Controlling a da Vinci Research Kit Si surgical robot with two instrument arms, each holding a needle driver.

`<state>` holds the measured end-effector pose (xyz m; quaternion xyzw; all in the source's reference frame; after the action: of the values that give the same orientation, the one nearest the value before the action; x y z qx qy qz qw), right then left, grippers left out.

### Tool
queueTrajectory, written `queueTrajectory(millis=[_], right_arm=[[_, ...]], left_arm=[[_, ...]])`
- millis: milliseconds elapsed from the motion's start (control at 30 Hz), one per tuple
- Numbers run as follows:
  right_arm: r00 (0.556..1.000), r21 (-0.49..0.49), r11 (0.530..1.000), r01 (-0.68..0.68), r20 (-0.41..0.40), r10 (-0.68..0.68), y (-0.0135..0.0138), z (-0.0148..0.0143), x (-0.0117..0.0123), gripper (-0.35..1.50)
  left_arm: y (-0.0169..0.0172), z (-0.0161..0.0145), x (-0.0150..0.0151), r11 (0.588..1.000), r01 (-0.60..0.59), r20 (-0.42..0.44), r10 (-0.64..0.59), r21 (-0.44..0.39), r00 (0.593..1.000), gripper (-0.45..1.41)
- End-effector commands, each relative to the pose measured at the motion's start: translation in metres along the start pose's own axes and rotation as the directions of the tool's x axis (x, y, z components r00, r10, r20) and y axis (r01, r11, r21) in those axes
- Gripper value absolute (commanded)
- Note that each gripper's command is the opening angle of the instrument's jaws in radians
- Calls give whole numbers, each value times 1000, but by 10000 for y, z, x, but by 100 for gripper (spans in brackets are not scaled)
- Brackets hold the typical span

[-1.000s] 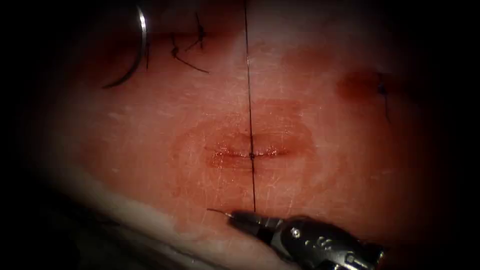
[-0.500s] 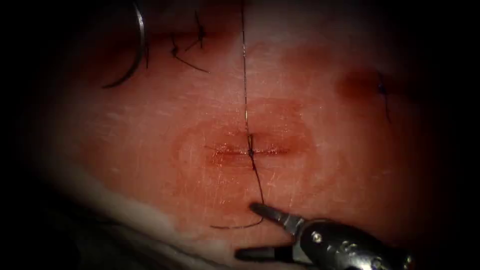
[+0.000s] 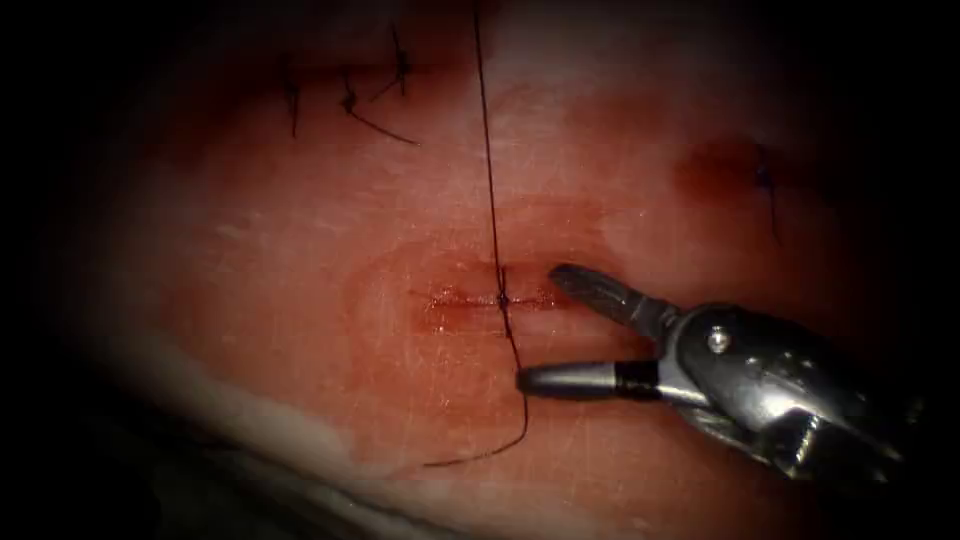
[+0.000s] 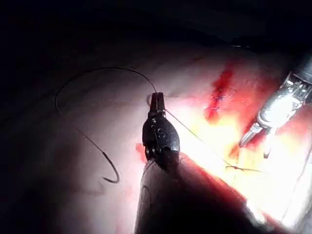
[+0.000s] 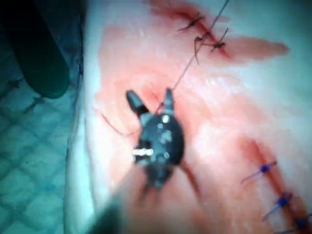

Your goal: Wound Closure

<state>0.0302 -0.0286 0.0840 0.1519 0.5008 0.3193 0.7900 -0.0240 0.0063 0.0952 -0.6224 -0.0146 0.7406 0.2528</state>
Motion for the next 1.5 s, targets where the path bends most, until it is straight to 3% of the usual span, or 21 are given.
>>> queueTrajectory(millis=[33,400,667,1500], right_arm=[[1000,-14,1000,-1,-5,1,11,25,1,131],[1000,-48,999,4,4,-3,27,63,-2,133],[1000,-56,998,15,28,-14,40,68,-13,133],[1000,-51,999,16,10,-16,30,102,-12,128]], left_arm=[[5,8,-5,1000,-7,-5,7,-8,1000,-45],[19,6,-2,1000,-6,-9,6,-17,1000,-45],[24,1,7,1000,-16,-11,16,-21,1000,-45],[38,-3,22,999,-22,-15,22,-31,1000,-45]])
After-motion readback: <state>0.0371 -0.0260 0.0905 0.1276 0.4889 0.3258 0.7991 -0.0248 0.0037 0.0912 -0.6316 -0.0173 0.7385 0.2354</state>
